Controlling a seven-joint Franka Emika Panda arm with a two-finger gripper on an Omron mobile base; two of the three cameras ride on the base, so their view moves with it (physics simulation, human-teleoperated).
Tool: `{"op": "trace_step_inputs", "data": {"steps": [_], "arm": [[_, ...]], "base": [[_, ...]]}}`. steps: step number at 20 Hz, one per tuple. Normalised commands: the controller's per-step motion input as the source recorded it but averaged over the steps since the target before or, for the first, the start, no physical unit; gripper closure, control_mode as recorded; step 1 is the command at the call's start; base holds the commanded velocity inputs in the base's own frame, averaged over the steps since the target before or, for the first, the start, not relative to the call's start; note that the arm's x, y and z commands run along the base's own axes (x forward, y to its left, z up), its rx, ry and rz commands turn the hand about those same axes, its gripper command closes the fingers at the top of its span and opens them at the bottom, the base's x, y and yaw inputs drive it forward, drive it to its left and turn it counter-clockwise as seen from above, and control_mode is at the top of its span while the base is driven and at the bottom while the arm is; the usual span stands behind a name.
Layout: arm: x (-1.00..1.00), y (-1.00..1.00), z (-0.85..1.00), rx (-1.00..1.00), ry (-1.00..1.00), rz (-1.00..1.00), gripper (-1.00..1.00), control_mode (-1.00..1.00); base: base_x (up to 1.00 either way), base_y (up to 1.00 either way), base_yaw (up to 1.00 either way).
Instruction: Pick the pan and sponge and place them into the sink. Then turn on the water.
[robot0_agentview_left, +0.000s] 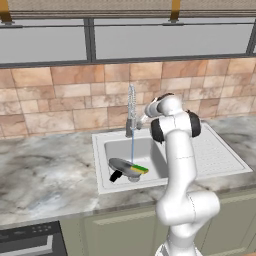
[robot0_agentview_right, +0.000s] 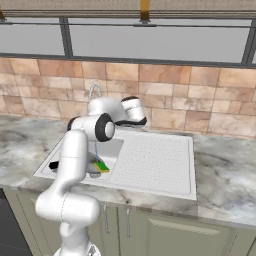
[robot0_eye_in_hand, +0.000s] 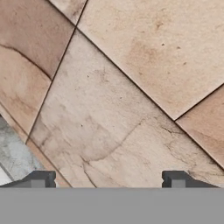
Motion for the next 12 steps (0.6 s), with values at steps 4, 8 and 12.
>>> {"op": "trace_step_inputs", "data": {"steps": [4, 8, 12], "arm": [[-0.08, -1.0, -0.78, -0.15, -0.05, 0.0, -1.0, -1.0], [-0.22, -0.67, 0.0, 0.04, -0.07, 0.0, -1.0, -1.0], [-0.15, -0.13, 0.01, 0.03, -0.02, 0.0, -1.0, -1.0]], "base": [[0.0, 0.0, 0.0], [0.0, 0.0, 0.0], [0.0, 0.0, 0.0]]}}
